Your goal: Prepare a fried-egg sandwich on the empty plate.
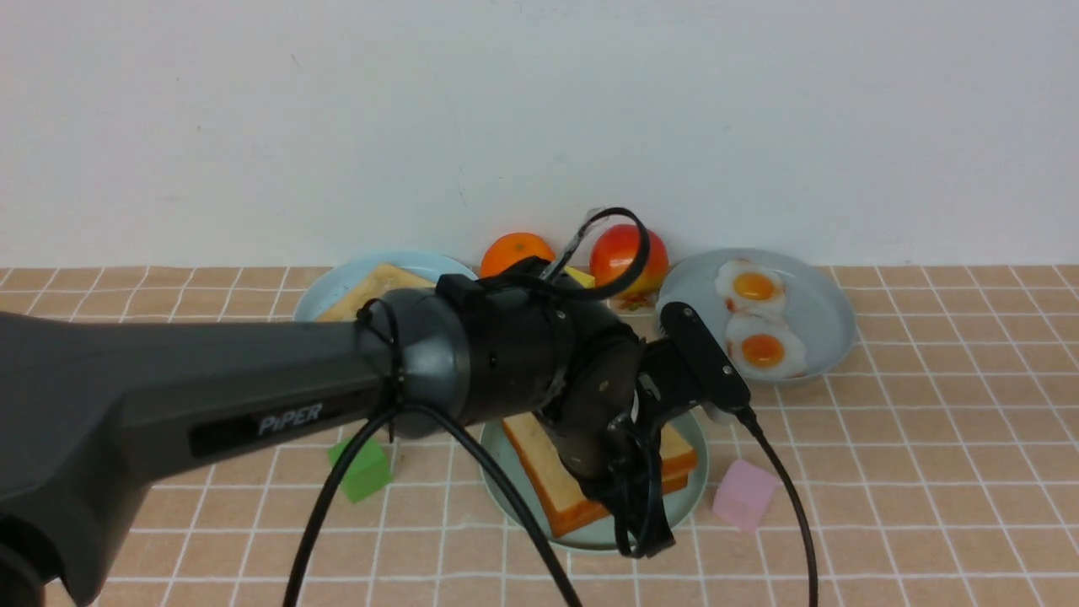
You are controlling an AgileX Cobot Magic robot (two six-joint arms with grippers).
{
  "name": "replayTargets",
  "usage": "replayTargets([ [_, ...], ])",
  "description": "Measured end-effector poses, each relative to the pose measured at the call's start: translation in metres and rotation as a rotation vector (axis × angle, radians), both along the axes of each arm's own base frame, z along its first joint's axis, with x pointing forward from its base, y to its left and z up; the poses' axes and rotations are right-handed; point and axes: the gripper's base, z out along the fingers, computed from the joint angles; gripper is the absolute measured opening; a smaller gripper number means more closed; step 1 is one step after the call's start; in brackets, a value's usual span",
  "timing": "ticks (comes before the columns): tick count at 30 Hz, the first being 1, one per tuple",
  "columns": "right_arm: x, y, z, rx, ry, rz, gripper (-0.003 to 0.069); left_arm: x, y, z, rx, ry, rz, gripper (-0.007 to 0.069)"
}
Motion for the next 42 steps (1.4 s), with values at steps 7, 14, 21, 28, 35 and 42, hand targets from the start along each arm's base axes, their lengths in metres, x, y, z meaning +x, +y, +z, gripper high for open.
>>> replayTargets([
  [7, 0.0, 0.0, 0.0, 0.003, 0.001, 0.001, 0.0055, 0.0, 0.0, 0.0, -0.004, 0.003, 0.002, 0.0221],
  [14, 0.0, 0.0, 0.0, 0.003, 0.001, 0.001, 0.0063, -0.002, -0.001, 0.008, -0.005, 0.058, 0.033, 0.0387],
  [21, 0.0, 0.0, 0.0, 0.003, 0.001, 0.001, 0.0066, -0.03, 0.021, 0.102, -0.231, 0.022, 0.126, 0.0135],
  [28, -0.003, -0.001, 0.001, 0.005, -0.02, -0.002, 0.0041, -0.113, 0.106, 0.198, -0.585, -0.193, 0.141, -0.0013],
  [35, -0.027, -0.008, 0.006, 0.029, -0.081, -0.056, -0.0002, -0.193, 0.188, 0.165, -0.86, -0.313, 0.166, -0.0013],
  [42, -0.07, -0.025, -0.006, 0.097, -0.12, -0.207, 0.0, -0.223, 0.222, 0.113, -1.12, -0.325, 0.237, -0.0013],
])
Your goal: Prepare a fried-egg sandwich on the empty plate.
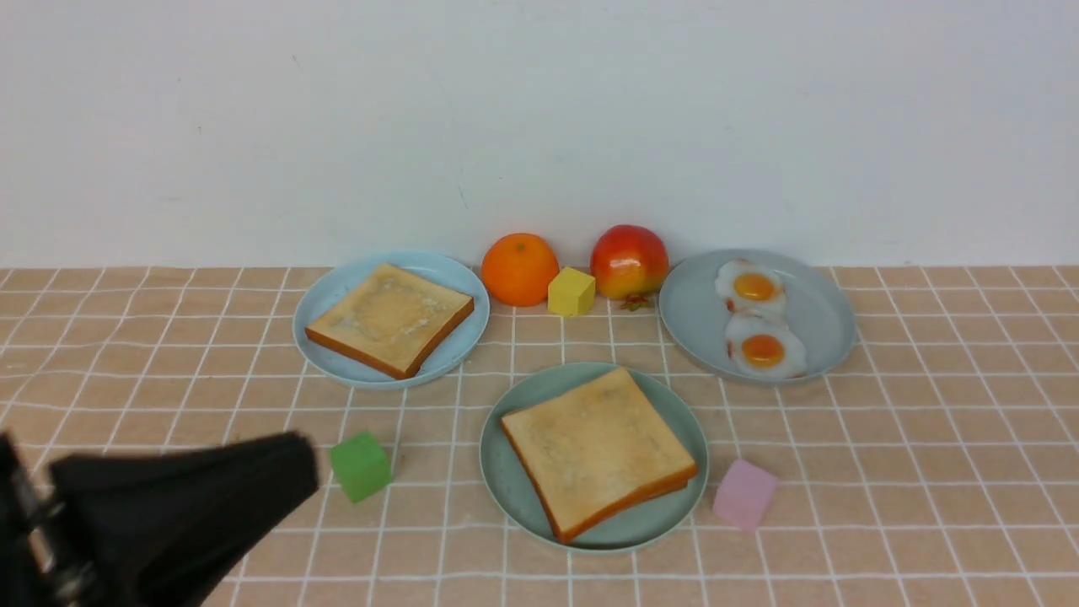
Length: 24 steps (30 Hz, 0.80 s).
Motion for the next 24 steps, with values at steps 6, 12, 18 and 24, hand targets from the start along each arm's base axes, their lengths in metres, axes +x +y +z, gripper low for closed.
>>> replayTargets([
  [6, -0.025, -0.013, -0.039, 0.053, -0.063, -0.125, 0.0, -0.015, 0.016, -0.022, -0.082, -0.068, 0.01, -0.0013],
  [12, -0.002, -0.014, -0.072, 0.125, -0.194, -0.201, 0.0001, -0.015, 0.017, -0.029, -0.072, -0.055, 0.009, -0.0013],
  [18, 0.034, -0.01, -0.107, 0.202, -0.328, -0.232, 0.0007, -0.015, 0.017, -0.03, -0.061, -0.042, 0.007, -0.0013],
  [24, 0.057, -0.007, -0.166, 0.21, -0.327, -0.259, 0.0014, -0.015, 0.017, -0.031, -0.058, -0.038, 0.007, -0.0013],
])
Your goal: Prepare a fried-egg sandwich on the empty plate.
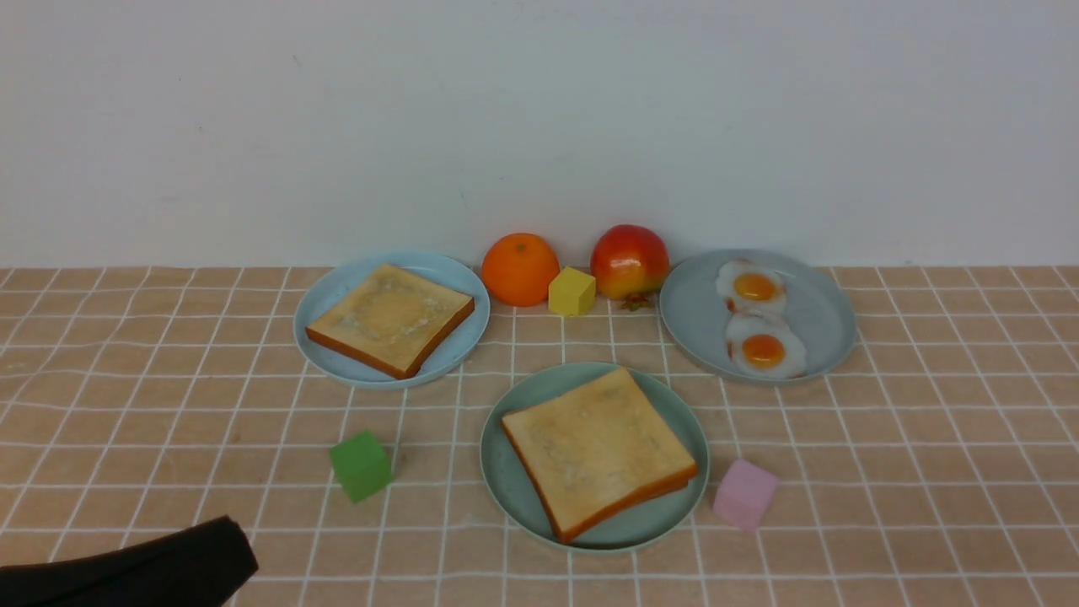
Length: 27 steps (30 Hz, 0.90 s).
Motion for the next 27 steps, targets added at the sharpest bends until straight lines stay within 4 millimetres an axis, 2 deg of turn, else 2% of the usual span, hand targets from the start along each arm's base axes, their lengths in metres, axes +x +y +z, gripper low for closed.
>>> replayTargets([
  [2, 0.003, 0.0, -0.022, -0.011, 0.053, -0.002, 0.0014, 0.0, 0.0, 0.0, 0.0, 0.0, 0.0, -0.0013],
  [3, 0.003, 0.0, -0.024, -0.012, 0.058, -0.002, 0.0014, 0.0, 0.0, 0.0, 0.0, 0.0, 0.0, -0.0013],
  [4, 0.004, 0.0, -0.041, -0.028, 0.106, -0.003, 0.0015, 0.0, 0.0, 0.0, 0.0, 0.0, 0.0, -0.0013],
  [8, 0.003, -0.002, -0.062, -0.051, 0.148, -0.025, 0.0, 0.0, 0.0, 0.0, 0.0, 0.0, 0.0, -0.0013],
  [15, -0.002, -0.011, -0.065, -0.169, 0.123, -0.149, -0.0015, 0.0, 0.0, 0.0, 0.001, 0.002, 0.0, -0.0013],
  [27, -0.004, -0.007, -0.065, -0.276, 0.128, -0.077, -0.0015, 0.001, -0.001, -0.001, 0.006, 0.007, 0.0, -0.0008],
])
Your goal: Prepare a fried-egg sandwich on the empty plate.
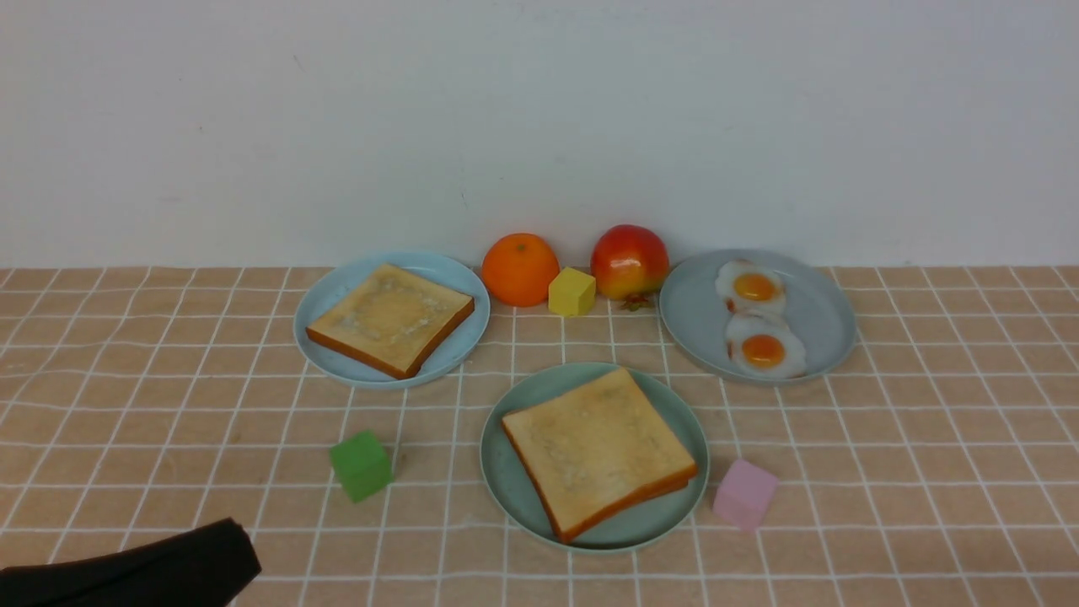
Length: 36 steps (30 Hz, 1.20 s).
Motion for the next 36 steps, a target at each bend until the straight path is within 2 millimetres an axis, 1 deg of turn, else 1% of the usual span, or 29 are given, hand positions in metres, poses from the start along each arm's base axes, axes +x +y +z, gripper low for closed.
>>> replayTargets([
  [24, 0.0, 0.0, 0.0, 0.002, -0.001, 0.004, -0.0008, 0.0, 0.0, 0.0, 0.0, 0.0, 0.0, 0.0017],
  [29, 0.0, 0.0, 0.0, 0.002, -0.001, 0.004, -0.0006, 0.001, 0.0, -0.004, 0.013, -0.002, 0.006, 0.0017],
  [33, 0.0, 0.0, 0.0, 0.002, -0.001, 0.004, -0.0006, 0.006, 0.015, -0.014, 0.01, -0.041, 0.176, -0.0013],
  [35, 0.0, 0.0, 0.0, 0.003, -0.001, 0.004, -0.0006, 0.004, 0.029, -0.023, -0.007, -0.068, 0.325, -0.0013],
  [36, 0.0, 0.0, 0.0, 0.003, -0.001, 0.004, -0.0006, 0.004, 0.035, -0.03, -0.003, -0.065, 0.395, -0.0013],
])
